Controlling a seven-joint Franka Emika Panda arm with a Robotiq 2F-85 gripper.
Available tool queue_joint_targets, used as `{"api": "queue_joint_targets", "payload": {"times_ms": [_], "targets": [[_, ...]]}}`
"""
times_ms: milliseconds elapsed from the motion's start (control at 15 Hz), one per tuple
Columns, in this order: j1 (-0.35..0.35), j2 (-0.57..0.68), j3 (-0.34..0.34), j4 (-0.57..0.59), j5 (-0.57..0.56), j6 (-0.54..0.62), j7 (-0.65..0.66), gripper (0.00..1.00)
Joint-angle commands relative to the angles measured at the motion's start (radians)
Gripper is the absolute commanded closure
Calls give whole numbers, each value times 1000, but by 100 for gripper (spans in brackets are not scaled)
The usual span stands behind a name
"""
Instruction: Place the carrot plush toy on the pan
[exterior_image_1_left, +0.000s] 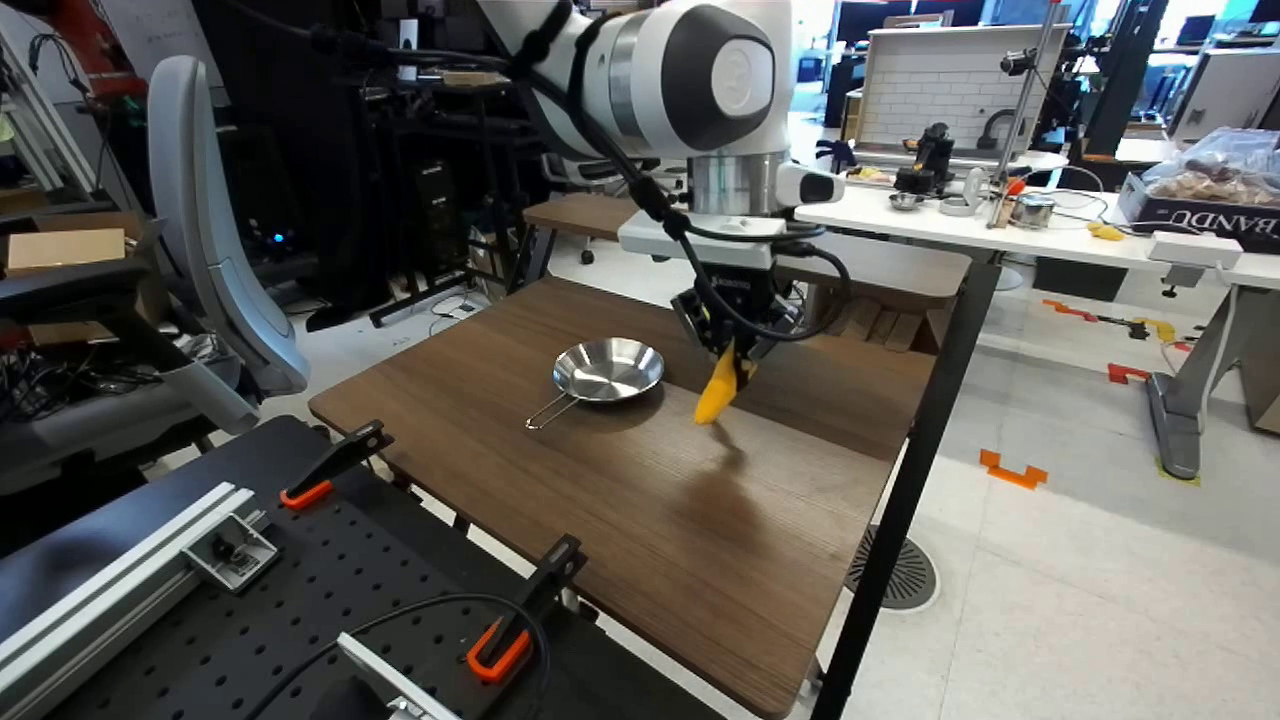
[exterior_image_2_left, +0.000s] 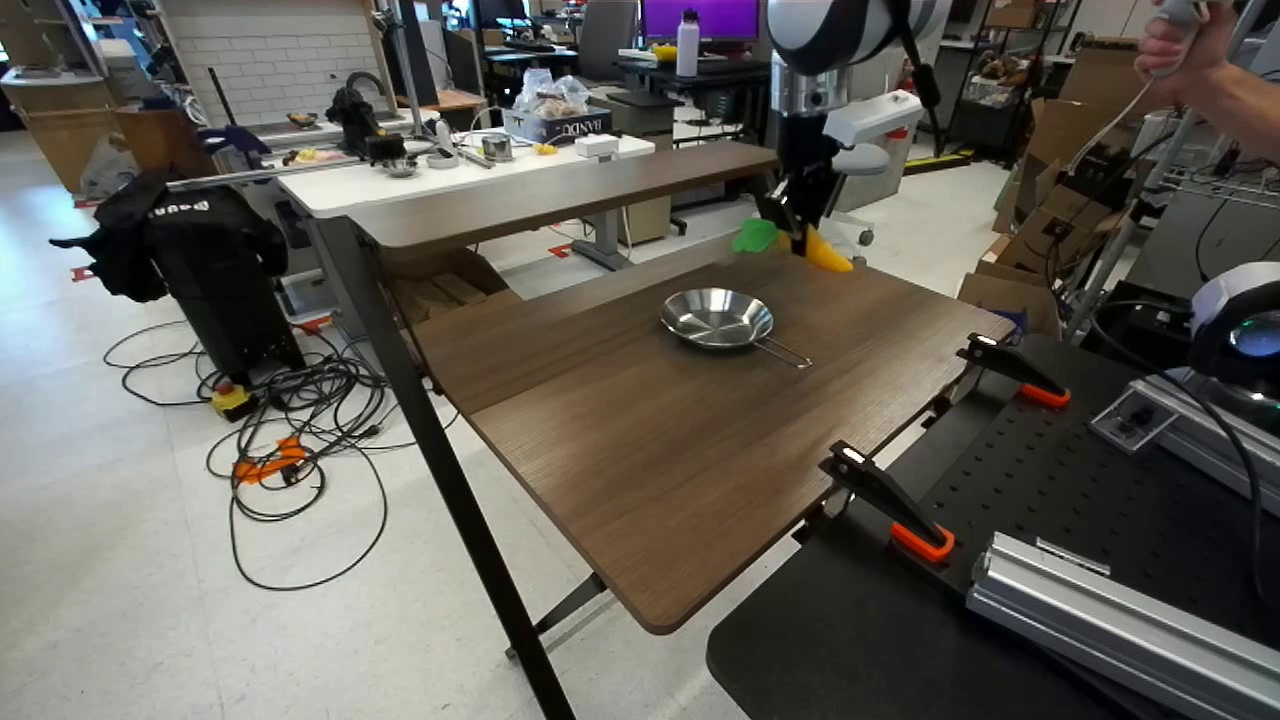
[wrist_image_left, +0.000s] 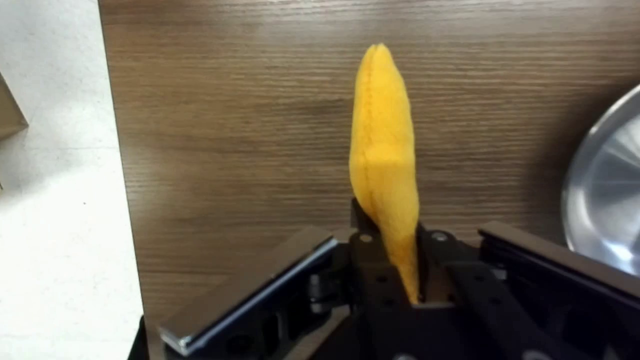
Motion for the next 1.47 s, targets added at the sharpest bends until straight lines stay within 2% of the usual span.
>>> {"api": "queue_joint_targets", "payload": {"times_ms": [0,733,1333,1400], "targets": [[43,-90,17,-54,-26,17,15,97],[160,-90,78,-32,-32,10,46,97],[181,-96,86,-71,-42,7,52,97],[179,-98,87,-78,-38,7,53,63]]}}
